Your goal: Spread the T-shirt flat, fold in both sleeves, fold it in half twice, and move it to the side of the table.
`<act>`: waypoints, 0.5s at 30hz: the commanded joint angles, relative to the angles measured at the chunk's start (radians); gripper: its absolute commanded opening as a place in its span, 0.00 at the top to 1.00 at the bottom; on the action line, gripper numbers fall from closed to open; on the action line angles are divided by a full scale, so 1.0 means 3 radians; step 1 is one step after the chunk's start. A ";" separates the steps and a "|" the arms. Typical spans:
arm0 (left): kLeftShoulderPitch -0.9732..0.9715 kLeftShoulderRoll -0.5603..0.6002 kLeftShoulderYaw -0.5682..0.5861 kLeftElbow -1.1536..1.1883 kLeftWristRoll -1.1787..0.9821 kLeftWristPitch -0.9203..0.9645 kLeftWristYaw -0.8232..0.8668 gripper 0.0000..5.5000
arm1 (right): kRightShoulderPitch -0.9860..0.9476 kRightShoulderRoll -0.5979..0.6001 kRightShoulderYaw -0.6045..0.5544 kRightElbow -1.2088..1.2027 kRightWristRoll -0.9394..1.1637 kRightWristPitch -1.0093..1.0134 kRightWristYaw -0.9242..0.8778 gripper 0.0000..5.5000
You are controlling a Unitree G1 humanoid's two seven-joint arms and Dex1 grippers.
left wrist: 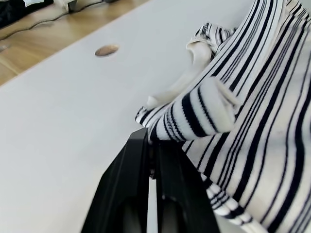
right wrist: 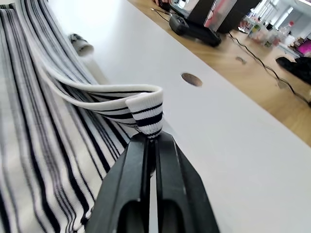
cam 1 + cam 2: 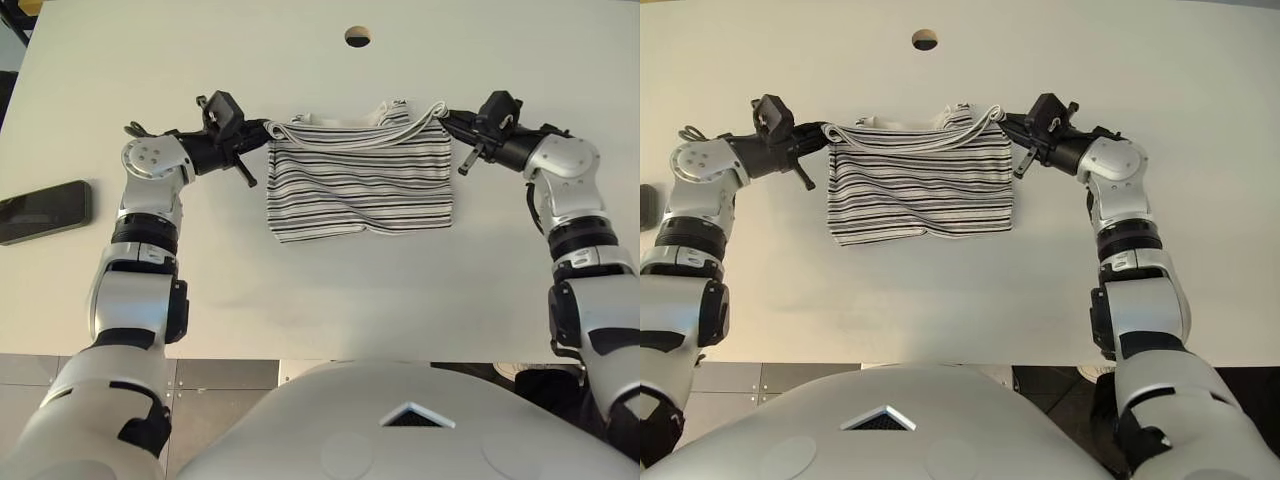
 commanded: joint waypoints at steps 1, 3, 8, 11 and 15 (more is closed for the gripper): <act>-0.0243 -0.0094 0.0154 0.0323 0.0028 0.0284 0.0136 0.86 | -0.0314 0.0123 -0.0102 0.0387 -0.0051 0.0175 -0.0211 0.85; -0.0337 -0.0125 0.0244 0.0417 -0.0012 0.0465 0.0181 0.80 | -0.0411 0.0166 -0.0120 0.0540 -0.0101 0.0249 -0.0386 0.79; -0.0601 -0.0156 0.0624 0.0647 -0.0203 0.1149 0.0444 0.67 | -0.0589 0.0235 -0.0233 0.0753 -0.0127 0.0413 -0.0674 0.63; -0.0642 -0.0130 0.0754 0.0665 -0.0207 0.1220 0.0549 0.64 | -0.0605 0.0232 -0.0270 0.0739 -0.0149 0.0349 -0.0730 0.59; -0.0423 -0.0107 0.0733 0.0178 -0.0101 0.0531 0.0372 0.64 | -0.0458 0.0177 -0.0126 0.0394 -0.0334 -0.0324 -0.0648 0.59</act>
